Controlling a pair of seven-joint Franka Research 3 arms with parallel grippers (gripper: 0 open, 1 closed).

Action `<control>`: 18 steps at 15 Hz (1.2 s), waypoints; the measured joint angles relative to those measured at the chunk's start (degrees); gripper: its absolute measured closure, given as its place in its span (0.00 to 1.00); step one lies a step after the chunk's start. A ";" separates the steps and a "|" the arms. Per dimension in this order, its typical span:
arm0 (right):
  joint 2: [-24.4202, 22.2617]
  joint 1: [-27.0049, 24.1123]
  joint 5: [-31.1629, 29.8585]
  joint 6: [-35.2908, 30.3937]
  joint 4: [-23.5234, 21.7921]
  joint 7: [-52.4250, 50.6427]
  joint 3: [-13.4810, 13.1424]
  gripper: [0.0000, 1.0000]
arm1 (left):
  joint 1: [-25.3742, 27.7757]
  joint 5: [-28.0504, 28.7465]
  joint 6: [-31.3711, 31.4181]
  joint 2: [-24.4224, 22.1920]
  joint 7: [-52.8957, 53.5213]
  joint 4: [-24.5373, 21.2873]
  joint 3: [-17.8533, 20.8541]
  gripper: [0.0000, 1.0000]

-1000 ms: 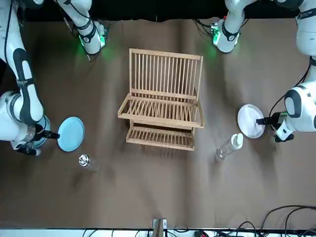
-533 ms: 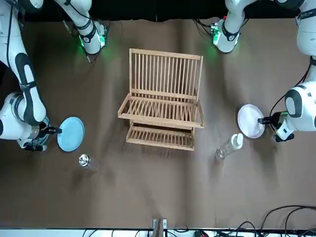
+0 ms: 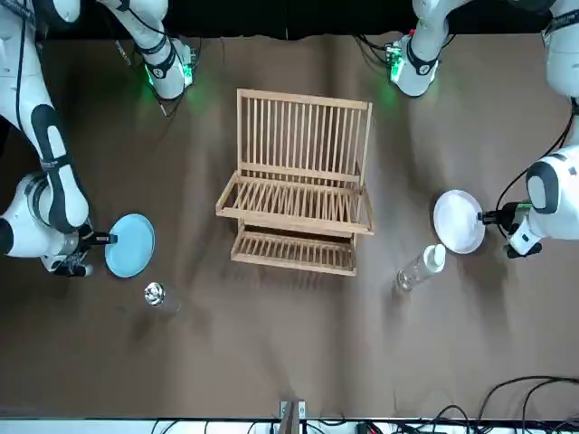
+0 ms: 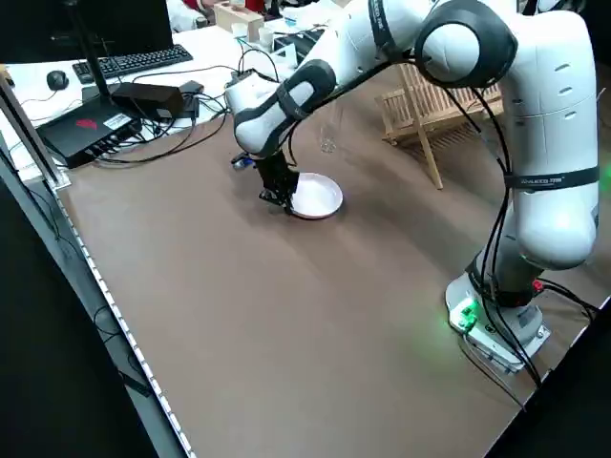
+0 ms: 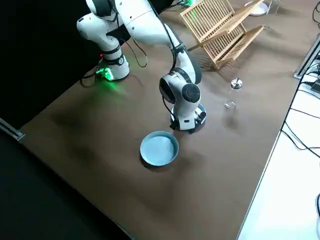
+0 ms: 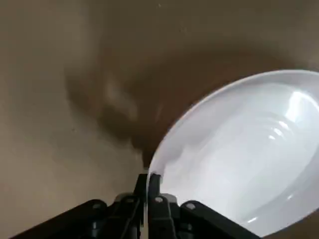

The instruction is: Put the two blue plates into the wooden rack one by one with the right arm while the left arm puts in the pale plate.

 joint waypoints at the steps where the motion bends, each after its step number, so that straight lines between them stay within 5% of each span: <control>1: 0.12 0.01 0.00 0.00 0.00 -0.01 0.04 0.71 | 0.00 -0.08 -1.39 -0.70 0.00 0.22 -0.06 0.96; 3: -0.11 -0.01 0.44 -0.44 0.32 -0.77 0.07 0.96 | 0.01 -0.65 -7.58 -4.76 0.00 1.15 -0.24 0.96; 8: -0.17 0.34 0.57 -5.68 1.89 -1.60 0.70 0.97 | 0.00 -4.05 -26.38 -13.59 -0.73 2.52 -0.92 0.96; 12: -2.35 1.47 0.57 -24.55 6.89 -2.36 1.18 0.97 | 0.02 -8.32 -43.85 -17.87 -5.54 4.05 -2.93 0.96; 18: -12.75 4.00 0.21 -49.98 8.93 -0.63 1.21 0.97 | -0.89 -15.66 -55.30 -17.75 -21.79 3.27 -16.21 0.96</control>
